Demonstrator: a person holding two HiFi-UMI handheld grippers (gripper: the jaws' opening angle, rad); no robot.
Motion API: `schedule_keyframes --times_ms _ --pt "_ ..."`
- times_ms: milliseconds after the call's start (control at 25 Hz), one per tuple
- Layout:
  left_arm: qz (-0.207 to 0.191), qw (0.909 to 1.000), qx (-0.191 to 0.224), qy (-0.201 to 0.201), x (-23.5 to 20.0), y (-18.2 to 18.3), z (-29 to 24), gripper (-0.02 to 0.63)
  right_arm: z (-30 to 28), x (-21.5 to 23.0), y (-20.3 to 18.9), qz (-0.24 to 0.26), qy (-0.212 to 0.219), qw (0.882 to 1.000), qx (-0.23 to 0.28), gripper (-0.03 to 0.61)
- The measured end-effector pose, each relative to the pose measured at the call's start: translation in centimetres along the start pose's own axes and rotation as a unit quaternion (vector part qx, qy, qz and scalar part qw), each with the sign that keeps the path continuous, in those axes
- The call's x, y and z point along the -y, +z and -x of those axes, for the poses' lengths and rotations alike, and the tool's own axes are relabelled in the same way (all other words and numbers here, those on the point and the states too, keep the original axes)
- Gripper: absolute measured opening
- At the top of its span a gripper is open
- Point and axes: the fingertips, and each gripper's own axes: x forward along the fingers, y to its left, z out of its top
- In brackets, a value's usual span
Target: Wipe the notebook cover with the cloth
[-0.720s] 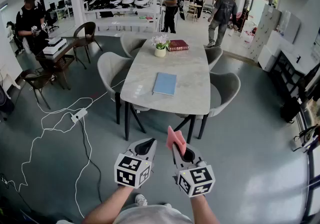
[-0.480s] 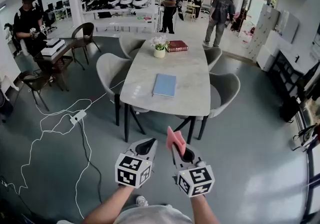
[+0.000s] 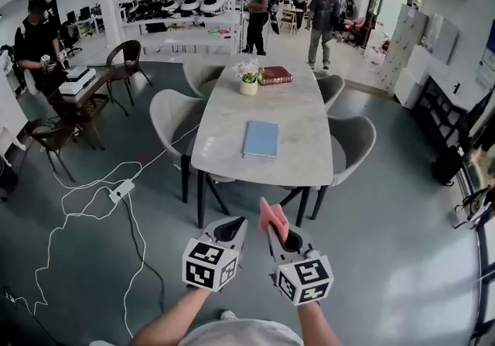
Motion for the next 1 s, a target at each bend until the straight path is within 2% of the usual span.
schedule_keyframes --times_ms 560,1000 --pt "0.011 0.9998 0.001 -0.018 -4.4 0.9 -1.3 0.008 -4.2 0.1 0.9 0.006 -0.012 1.000 0.001 0.015" --pt "0.012 0.9999 -0.004 0.003 -6.7 2.5 -6.7 0.008 -9.0 4.9 1.4 0.006 0.013 1.000 0.000 0.015"
